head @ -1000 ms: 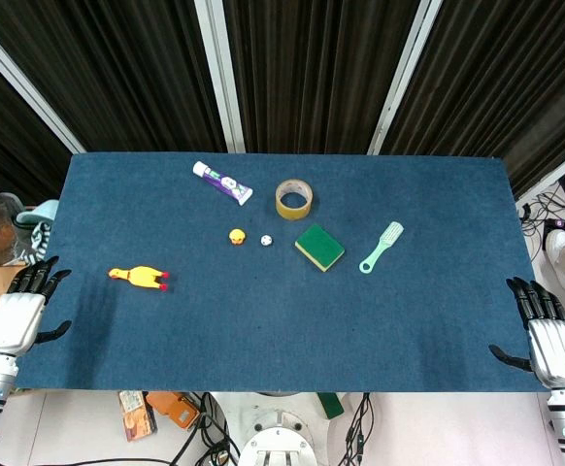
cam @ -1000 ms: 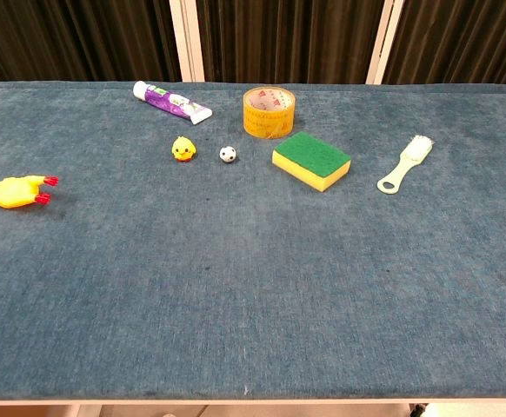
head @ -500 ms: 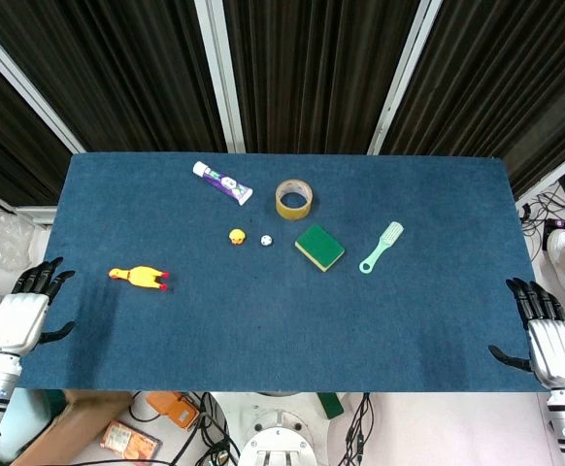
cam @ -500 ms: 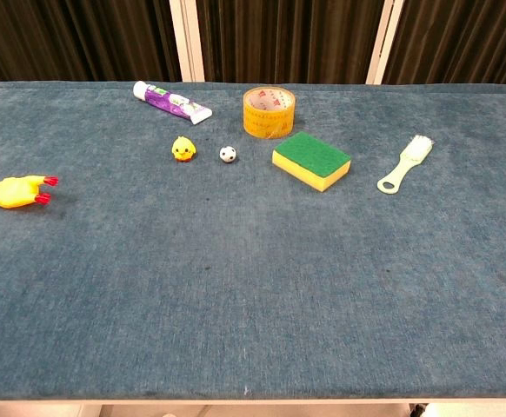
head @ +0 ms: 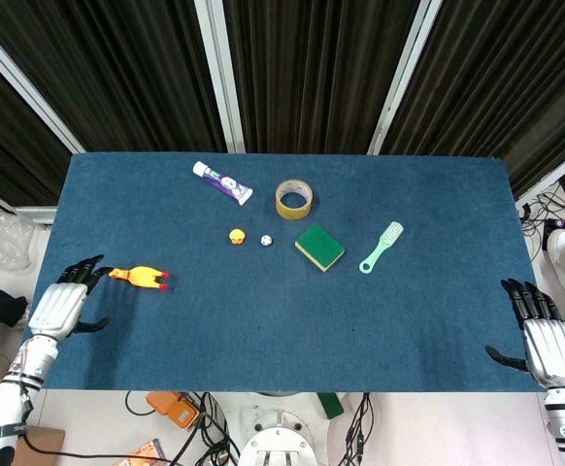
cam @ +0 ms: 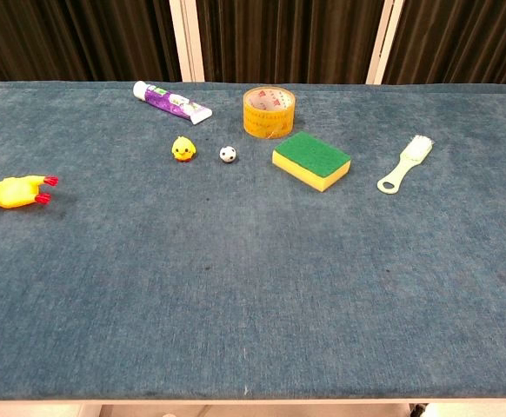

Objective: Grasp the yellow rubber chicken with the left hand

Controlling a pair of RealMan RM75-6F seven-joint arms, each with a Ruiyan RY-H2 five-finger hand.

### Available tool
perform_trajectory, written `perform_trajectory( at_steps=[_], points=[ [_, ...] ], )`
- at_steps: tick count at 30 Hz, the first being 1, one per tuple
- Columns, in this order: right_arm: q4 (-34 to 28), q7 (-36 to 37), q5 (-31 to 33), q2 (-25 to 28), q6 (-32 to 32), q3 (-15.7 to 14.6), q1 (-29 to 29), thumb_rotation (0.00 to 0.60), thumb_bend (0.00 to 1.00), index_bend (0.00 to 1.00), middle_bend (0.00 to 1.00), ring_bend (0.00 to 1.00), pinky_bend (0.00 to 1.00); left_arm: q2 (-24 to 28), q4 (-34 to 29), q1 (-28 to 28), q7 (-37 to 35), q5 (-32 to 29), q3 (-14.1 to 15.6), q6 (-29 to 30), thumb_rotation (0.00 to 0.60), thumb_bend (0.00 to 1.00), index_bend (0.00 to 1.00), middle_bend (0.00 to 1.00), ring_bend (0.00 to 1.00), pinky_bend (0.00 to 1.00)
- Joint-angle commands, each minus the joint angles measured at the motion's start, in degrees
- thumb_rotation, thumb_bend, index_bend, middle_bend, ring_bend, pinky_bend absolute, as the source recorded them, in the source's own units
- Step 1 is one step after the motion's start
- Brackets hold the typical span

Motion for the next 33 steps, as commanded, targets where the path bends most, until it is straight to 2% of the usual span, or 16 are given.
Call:
perform_trajectory(
  at_steps=[1,6,12,17,29,33],
  points=[
    [-0.01,0.01,-0.04,0.03,0.03,-0.04,-0.01,0.6,0.21,0.01,0.12,0.09,0.15,-1.93,-0.17,-2.5,1.34,-1.31,-1.39,-2.68,0.6,0.17,0.16,0.02,0.01,0.1],
    [-0.04,0.2,0.21,0.19,-0.26,-0.01,0.08,0.6,0.21,0.01,0.13,0.09,0.15,-4.14,0.78,-5.57,2.97,-3.28,-2.8,-6.1,0.6,0.18,0.16,0.12,0.07,0.13],
    [-0.1,0.16,0.17,0.23,-0.53,-0.05,0.25,0.6,0.21,0.01,0.12,0.09,0.15,-6.43,2.19,-7.93,4.18,-5.69,-3.27,-9.37,0.6,0.18,0.16,0.19,0.11,0.15],
    [-0.13,0.26,0.19,0.29,-0.56,-0.08,0.27,0.6,0.21,0.01,0.13,0.09,0.15,-7.48,3.14,-9.07,4.43,-7.1,-3.64,-10.51,0.6,0.18,0.16,0.2,0.12,0.16],
    [-0.24,-0.01,0.25,0.31,-0.84,-0.2,0.37,0.6,0.21,0.01,0.13,0.09,0.15,-9.47,5.7,-11.23,4.25,-7.6,-3.71,-11.64,0.6,0.19,0.32,0.32,0.23,0.23],
    [-0.29,0.13,0.47,0.36,-0.89,-0.14,0.37,0.6,0.21,0.02,0.13,0.09,0.15,-10.36,7.51,-11.94,3.48,-7.34,-3.74,-11.95,0.6,0.19,0.33,0.33,0.24,0.24]
  ],
)
